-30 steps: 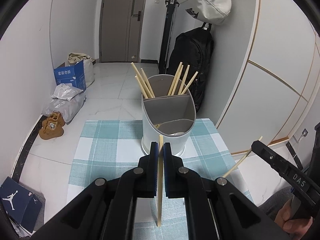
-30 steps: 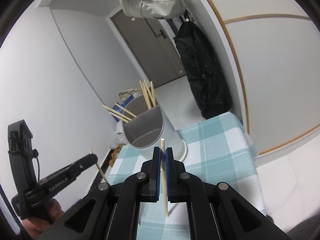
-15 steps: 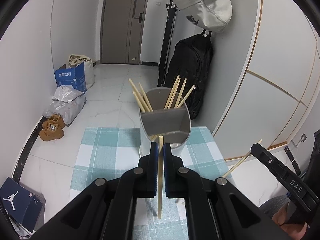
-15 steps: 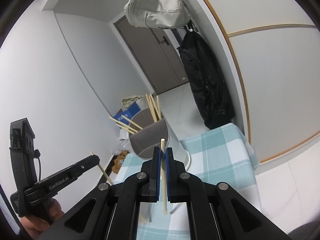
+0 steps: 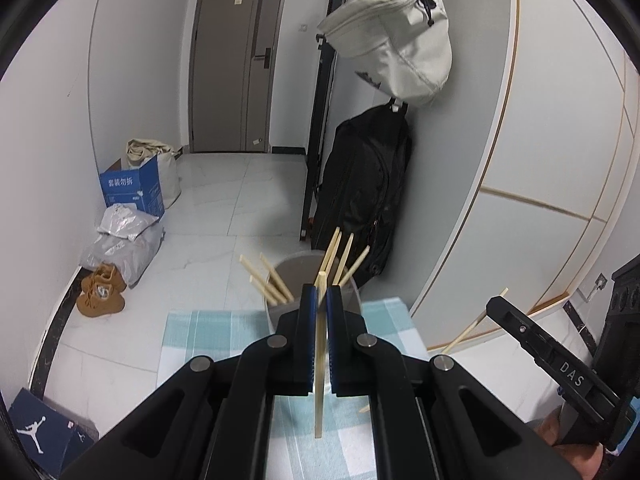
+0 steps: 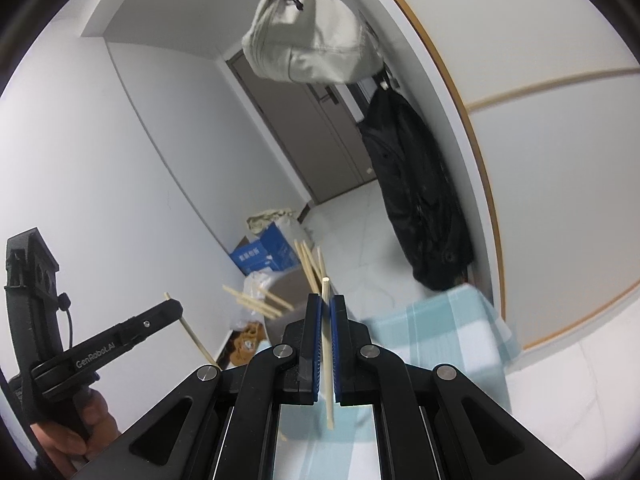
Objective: Organize utensils
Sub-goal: 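Carry both held chopsticks up over the white utensil holder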
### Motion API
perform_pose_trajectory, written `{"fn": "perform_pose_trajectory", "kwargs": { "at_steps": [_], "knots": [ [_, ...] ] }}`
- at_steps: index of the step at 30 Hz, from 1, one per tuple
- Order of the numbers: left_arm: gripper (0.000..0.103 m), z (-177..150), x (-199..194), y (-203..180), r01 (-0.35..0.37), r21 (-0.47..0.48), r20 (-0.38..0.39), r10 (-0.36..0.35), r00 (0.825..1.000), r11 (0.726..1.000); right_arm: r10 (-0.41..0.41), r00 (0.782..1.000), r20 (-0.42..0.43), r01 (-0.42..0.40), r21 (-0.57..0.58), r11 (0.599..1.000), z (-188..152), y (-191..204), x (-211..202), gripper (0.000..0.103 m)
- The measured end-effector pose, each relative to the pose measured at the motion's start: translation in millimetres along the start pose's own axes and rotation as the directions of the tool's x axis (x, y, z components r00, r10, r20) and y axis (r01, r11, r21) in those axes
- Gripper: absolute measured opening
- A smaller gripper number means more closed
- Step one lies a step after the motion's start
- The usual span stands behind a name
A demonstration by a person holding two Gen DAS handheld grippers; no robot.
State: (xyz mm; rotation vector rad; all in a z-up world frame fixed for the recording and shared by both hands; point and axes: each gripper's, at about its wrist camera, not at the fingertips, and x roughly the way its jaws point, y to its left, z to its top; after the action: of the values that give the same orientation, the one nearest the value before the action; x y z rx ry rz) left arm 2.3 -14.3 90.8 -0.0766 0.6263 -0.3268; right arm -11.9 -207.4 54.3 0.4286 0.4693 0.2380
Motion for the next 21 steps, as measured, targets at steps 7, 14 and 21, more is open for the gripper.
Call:
{"fn": "perform_pose_trajectory", "kwargs": {
  "at_steps": [7,14,21],
  "knots": [
    [0.001,37.8,-1.3,2.6,0.022,-0.015,0.026,-0.022,0.999,1.000,0.027,0.999,0.029,-0.026,-0.037,0.999,42.0,14.5,10.5,0.004],
    [0.001,73.8,3.4,5.8,0.017,-0.010,0.092,-0.016,0.996,1.000,0.054,0.998,0.042,-0.050,-0.095,0.994,85.2,34.7,33.3,0.004],
    [0.001,91.3,17.9,15.9,0.006,-0.038,0.133,-0.001,0.991,0.999,0.054,0.998,0.035,-0.048,-0.152,0.987,113.8,54.5,62.8,0.004]
  ]
}}
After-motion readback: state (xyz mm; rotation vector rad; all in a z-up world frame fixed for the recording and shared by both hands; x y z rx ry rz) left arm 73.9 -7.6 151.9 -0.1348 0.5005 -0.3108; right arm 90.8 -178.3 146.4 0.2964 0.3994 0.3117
